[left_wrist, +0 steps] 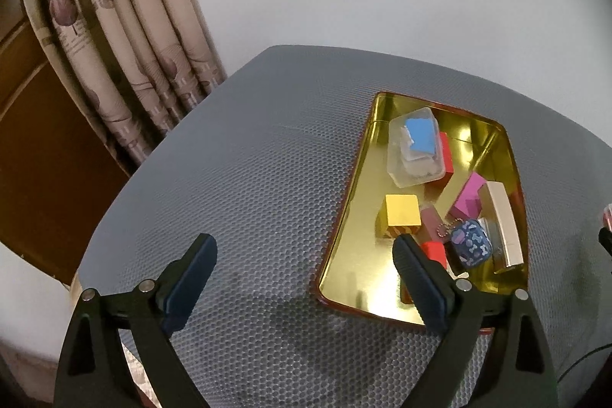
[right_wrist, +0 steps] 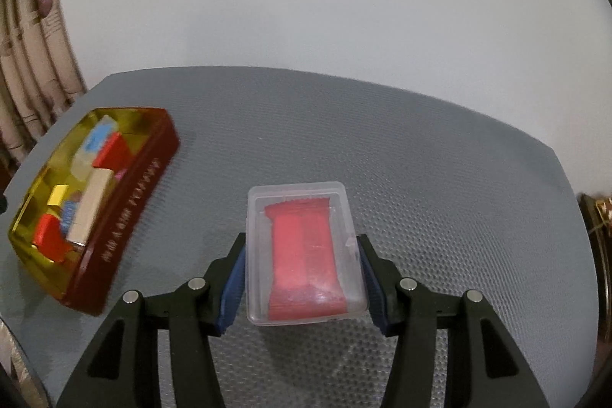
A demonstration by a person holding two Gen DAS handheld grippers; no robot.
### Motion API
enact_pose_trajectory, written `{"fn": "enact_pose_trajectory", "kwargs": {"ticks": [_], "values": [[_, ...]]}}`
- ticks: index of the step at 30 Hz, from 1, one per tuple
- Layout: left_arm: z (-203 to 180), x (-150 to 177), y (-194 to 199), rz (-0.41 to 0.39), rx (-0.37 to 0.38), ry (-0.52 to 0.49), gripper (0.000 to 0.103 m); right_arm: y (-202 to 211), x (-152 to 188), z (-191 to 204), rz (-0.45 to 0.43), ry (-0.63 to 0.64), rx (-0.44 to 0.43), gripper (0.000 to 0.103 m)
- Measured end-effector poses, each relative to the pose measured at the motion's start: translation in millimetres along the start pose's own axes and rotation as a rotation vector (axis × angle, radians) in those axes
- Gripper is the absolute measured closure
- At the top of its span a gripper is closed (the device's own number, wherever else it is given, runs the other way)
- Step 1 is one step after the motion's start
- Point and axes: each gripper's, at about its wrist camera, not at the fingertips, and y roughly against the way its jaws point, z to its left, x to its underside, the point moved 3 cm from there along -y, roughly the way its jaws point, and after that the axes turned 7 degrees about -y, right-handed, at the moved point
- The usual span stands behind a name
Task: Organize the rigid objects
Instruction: 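Carry the clear red-eraser box into the gold tin and open the right tool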
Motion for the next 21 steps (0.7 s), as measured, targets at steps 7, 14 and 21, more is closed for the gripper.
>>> {"fn": "enact_pose_trajectory", "kwargs": {"ticks": [7, 14, 21], "values": [[14, -1, -2, 0.011, -0.006, 0.037, 0.01, 3, -16, 52, 0.002, 0.067, -0.063, 0.048], [26, -2, -5, 0.023, -0.025, 0.058, 0.01, 16, -21, 110, 0.003, 0.163, -0.135, 0.048], [42, -3, -5, 0.023, -0.069, 0.072, 0.01, 18, -26, 164, 0.028, 0.216, -0.199, 0.048]]}}
